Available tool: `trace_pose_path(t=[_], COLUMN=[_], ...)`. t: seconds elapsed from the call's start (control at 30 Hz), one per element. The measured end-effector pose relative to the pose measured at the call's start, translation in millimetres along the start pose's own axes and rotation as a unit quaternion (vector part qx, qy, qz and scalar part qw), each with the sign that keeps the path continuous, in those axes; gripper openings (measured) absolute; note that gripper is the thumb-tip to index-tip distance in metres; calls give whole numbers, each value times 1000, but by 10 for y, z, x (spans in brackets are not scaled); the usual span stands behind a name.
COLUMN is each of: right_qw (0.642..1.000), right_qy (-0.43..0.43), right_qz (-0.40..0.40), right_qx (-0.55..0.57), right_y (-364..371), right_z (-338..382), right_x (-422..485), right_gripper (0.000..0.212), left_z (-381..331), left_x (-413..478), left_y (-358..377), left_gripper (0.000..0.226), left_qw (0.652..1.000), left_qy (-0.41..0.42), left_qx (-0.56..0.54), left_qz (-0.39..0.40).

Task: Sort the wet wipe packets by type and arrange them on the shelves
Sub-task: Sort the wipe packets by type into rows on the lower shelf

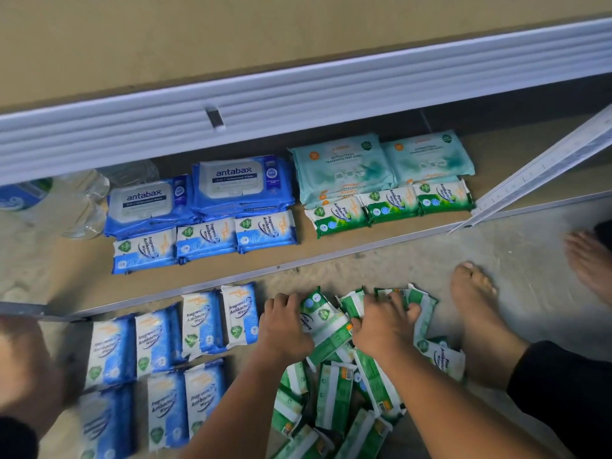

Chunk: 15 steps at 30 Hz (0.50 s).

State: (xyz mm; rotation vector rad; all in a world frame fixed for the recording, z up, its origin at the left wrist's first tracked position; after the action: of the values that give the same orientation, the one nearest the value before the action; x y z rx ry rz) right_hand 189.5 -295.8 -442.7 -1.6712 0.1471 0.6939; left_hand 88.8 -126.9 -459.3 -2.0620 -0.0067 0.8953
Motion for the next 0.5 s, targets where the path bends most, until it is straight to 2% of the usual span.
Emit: trace_pose_path(t=[0.1,0.23,0.37,0.5], right_qw=[999,999,999,998], right_qy=[9,-4,-41,-27], right_qz=[21,32,23,-14], right_qx=[-24,-31,3,58], right_y=[41,99,89,-17], right_z=[36,22,15,24], right_x=[7,10,-35,-145], right_gripper=[73,89,84,72], left_z=[-10,-27,36,97], left_x=[-38,-70,-155,-312], left_y=[-13,-112,-179,-308], left_gripper=[72,70,70,67], left_qw=[1000,999,990,982], left_qy=[7,1,-8,-9], left_qx=[-8,-42,-139,-186], left_qz=[7,-2,6,-13])
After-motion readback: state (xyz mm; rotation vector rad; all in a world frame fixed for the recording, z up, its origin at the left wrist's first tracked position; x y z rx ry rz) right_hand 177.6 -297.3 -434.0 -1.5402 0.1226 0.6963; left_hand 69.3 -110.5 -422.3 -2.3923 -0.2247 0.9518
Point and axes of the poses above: each hand's wrist, its own x-axis towards the middle knuckle, its own y-axis out of the palm, z = x × y, the point moved 5 cm from there along x, towards the middle knuckle
